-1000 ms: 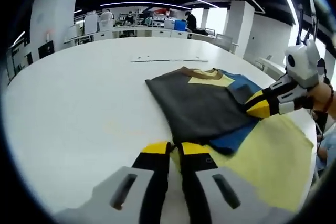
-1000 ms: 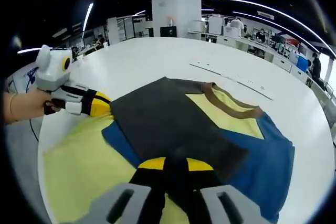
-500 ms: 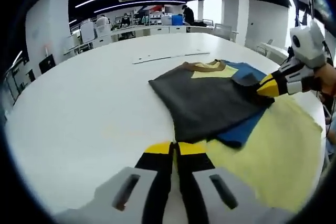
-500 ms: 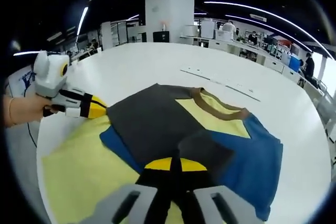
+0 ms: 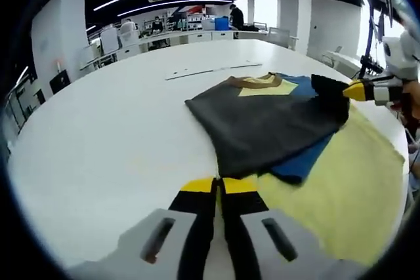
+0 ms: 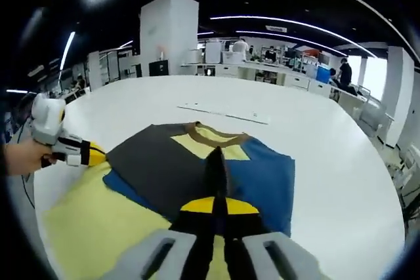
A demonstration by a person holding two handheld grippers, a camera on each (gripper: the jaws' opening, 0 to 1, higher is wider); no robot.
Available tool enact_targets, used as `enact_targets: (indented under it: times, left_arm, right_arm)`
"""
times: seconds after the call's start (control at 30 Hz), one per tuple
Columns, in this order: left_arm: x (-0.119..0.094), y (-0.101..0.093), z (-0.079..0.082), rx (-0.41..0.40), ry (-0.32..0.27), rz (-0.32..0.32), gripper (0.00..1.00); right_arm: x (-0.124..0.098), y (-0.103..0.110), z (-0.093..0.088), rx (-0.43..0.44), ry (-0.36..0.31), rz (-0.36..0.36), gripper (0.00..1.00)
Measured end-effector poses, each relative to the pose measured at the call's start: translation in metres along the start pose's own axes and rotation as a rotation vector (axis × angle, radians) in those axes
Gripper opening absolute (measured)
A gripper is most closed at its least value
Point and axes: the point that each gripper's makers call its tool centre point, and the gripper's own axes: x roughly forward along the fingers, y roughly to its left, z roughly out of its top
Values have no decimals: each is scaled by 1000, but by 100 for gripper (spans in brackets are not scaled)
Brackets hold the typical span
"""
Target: Fold the garment on the visible template until the final outline fits inside the template.
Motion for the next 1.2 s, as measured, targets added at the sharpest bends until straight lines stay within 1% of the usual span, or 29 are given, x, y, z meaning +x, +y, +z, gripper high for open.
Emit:
enact_targets:
  times: [0.03, 0.07, 0.1, 0.27, 0.3, 0.33, 0.37, 0.43, 0.5, 0.57, 0.63, 0.67, 0.7, 0.73, 0.77, 0.8, 0.87, 0.9, 0.93, 1.0, 1.07, 1.13, 1.2]
  left_arm:
    - [0, 0, 0, 2, 0, 1, 0]
    - [0, 0, 0, 5, 1, 1, 0]
    - [0, 0, 0, 5, 1, 2, 0]
    - [1, 0, 0, 4, 2, 5, 0]
    - [1, 0, 0, 4, 2, 7, 0]
    - [0, 0, 0, 5, 2, 8, 0]
    - [0, 0, 0, 7, 3, 10, 0]
    - [0, 0, 0, 12, 5, 14, 0]
    - [0, 1, 0, 15, 8, 18, 1]
    - [-1, 2, -2, 17, 13, 23, 3]
    - [-3, 3, -2, 10, 13, 25, 9]
    - [-4, 2, -2, -21, 6, 15, 15]
    - [-6, 1, -1, -72, -5, 2, 19]
    - [-8, 3, 0, -79, -16, 0, 23]
    - [-10, 5, 0, -70, -16, 7, 27]
    - [-12, 7, 0, -73, -17, 9, 30]
    - [-18, 4, 0, -72, -17, -8, 35]
    - [-20, 4, 0, -66, -21, -11, 37]
    - [-23, 3, 2, -59, -28, -23, 40]
    - [-27, 0, 3, -64, -37, -45, 48]
    - [-35, -3, 5, -43, -41, -58, 54]
    - [-41, -6, 4, -18, -37, -73, 58]
    - [-49, -8, 3, 10, -36, -86, 63]
  right_arm:
    - [-2, -4, -4, 13, 9, -16, 0]
    - [-5, -9, -9, 52, 14, -33, 0]
    - [-6, -11, -12, 68, 14, -40, 1]
    - [-13, -9, -31, 94, 66, -33, 2]
    - [-16, -8, -40, 122, 114, -38, 2]
    - [-18, -9, -45, 142, 139, -46, 4]
    - [-17, -10, -46, 139, 130, -43, 5]
    - [-18, -12, -49, 148, 141, -46, 7]
    - [-19, -12, -49, 149, 148, -35, 11]
    - [-20, -11, -46, 138, 140, -22, 20]
    - [-21, -9, -42, 124, 131, 5, 29]
    - [-21, -6, -39, 107, 126, 28, 36]
    - [-22, -3, -38, 93, 127, 48, 41]
    - [-22, 0, -37, 88, 136, 60, 47]
    - [-23, 3, -37, 74, 148, 81, 57]
    - [-23, 7, -36, 50, 158, 107, 64]
    - [-26, 14, -34, 11, 173, 145, 75]
    - [-28, 17, -33, 4, 175, 158, 78]
    - [-30, 23, -32, -10, 177, 191, 81]
    - [-33, 28, -30, -3, 181, 222, 85]
    - [-35, 31, -28, 9, 176, 241, 90]
    - [-38, 34, -29, 4, 184, 266, 94]
    - [-43, 37, -30, 0, 187, 289, 96]
